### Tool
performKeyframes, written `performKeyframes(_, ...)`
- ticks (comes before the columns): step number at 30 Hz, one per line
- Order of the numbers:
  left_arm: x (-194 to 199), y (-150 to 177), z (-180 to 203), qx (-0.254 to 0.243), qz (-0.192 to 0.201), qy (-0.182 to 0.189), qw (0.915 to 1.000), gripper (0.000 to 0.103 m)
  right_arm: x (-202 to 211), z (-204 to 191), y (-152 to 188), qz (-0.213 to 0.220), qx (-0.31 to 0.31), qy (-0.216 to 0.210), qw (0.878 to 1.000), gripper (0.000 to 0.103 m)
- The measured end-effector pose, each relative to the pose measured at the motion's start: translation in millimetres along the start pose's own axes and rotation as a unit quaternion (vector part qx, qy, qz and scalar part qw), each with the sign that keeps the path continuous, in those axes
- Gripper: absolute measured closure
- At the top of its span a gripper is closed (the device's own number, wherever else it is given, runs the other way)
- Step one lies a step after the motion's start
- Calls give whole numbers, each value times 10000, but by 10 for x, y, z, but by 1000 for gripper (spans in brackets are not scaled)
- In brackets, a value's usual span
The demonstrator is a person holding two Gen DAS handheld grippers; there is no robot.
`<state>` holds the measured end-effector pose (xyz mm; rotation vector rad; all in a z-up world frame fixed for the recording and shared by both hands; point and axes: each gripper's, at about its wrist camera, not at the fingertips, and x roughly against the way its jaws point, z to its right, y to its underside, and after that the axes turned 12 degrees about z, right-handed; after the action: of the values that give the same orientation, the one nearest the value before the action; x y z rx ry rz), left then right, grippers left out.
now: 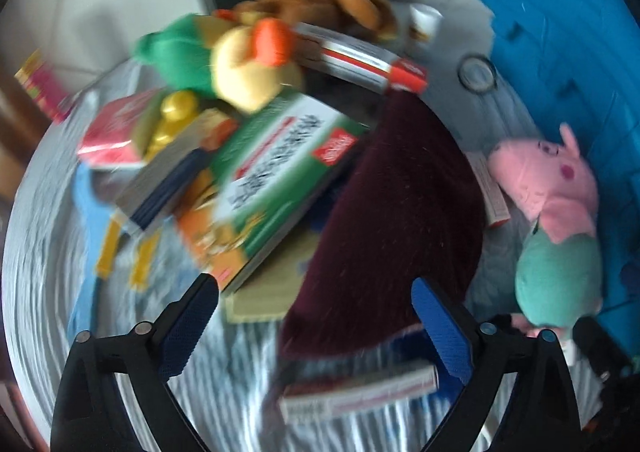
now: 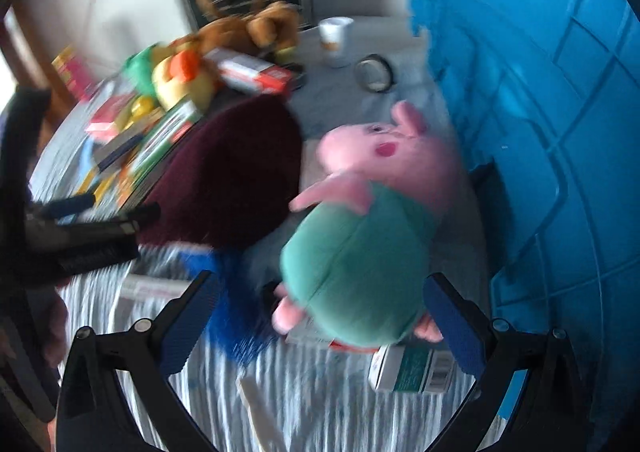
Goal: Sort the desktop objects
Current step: 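Move left gripper to the maroon cloth hat while right gripper reaches the pink pig plush, then close left gripper on the maroon hat while right gripper closes on the pig plush, then lift the maroon hat with left gripper while right gripper carries the pig toward the blue bin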
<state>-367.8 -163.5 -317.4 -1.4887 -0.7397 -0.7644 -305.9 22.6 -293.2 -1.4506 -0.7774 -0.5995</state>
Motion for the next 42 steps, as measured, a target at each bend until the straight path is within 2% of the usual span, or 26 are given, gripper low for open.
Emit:
performKeyframes(4, -234, -29, 112, -195, -93, 193, 9996, 11, -218, 38, -8, 147, -291, 428, 9986, 0)
performKeyframes(6, -325, -27, 133, -139, -143, 295, 9994, 11, -342, 42, -6, 249, -420, 603, 9970, 0)
performKeyframes(8, -386, -9, 131, -20, -208, 460, 9987, 21, -472, 68, 1, 248, -494, 794, 9953, 0)
performKeyframes(10, -345, 9, 104, 107, -183, 713, 9972, 42, -591, 101, 11, 161, -558, 947, 9938, 0)
performKeyframes(11, -313, 19, 91, 151, -159, 819, 9964, 49, -624, 117, 14, 154, -596, 935, 9937, 0)
performKeyframes(14, -147, 78, 41, 80, -80, 898, 9959, 63, -678, 127, 27, 121, -611, 800, 9949, 0)
performKeyframes(17, 33, 175, -72, 72, -49, 884, 9960, 72, -618, 74, 52, 7, -554, 650, 9963, 0)
performKeyframes(20, 208, 286, -256, 84, -39, 740, 9972, 75, -479, -42, 139, -105, -438, 354, 9984, 6)
performKeyframes(24, 434, 499, -467, 75, -130, 577, 9982, 76, -212, -257, 400, -332, -300, -334, 9984, 7)
performKeyframes(25, 479, 538, -492, 57, -139, 564, 9983, 75, -172, -306, 449, -357, -242, -375, 9984, 7)
performKeyframes(27, 508, 561, -500, 6, -108, 553, 9984, 66, -117, -367, 514, -414, -150, -332, 9985, 7)
performKeyframes(29, 541, 541, -494, -56, 4, 484, 9988, 39, -103, -355, 532, -437, -154, -262, 9986, 6)
performKeyframes(31, 527, 481, -463, -77, 95, 437, 9990, 27, -78, -319, 519, -421, -188, -166, 9988, 3)
performKeyframes(33, 485, 413, -421, -73, 153, 420, 9990, 27, -32, -293, 500, -337, -189, -103, 9992, 0)
performKeyframes(39, 210, 236, -250, -141, 197, 268, 9993, 24, -64, -256, 435, -320, -267, -54, 9991, 0)
performKeyframes(42, -22, 240, -196, -30, 21, 465, 9989, 24, -122, -256, 439, -363, -360, -140, 9986, 0)
